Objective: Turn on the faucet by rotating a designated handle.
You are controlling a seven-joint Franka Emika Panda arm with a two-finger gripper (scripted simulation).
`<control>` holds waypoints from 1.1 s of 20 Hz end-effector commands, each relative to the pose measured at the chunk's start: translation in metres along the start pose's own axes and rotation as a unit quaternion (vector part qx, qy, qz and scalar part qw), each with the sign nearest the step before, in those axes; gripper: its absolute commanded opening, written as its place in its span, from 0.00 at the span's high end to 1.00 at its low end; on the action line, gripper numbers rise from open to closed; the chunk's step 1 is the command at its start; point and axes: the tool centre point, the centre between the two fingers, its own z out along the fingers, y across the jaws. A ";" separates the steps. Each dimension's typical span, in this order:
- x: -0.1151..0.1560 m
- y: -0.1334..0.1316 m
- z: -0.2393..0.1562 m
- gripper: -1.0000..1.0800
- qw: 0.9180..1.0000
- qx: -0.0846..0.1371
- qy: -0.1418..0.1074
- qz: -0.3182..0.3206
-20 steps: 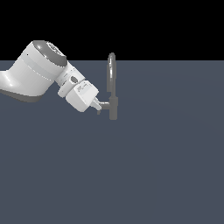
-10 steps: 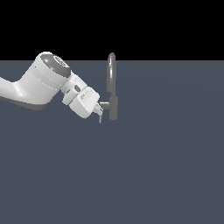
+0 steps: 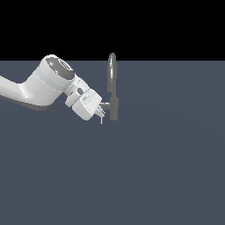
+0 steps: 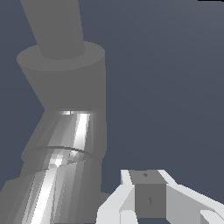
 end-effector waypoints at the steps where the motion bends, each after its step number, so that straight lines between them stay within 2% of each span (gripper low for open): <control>1: -0.013 -0.008 0.011 1.00 1.000 0.004 0.003 -0.009; 13: -0.040 -0.028 0.032 1.00 1.000 0.004 0.015 -0.023; 14: 0.008 0.000 -0.004 1.00 0.999 -0.025 0.009 0.017; 22: -0.004 -0.024 0.005 1.00 1.000 -0.017 0.010 0.005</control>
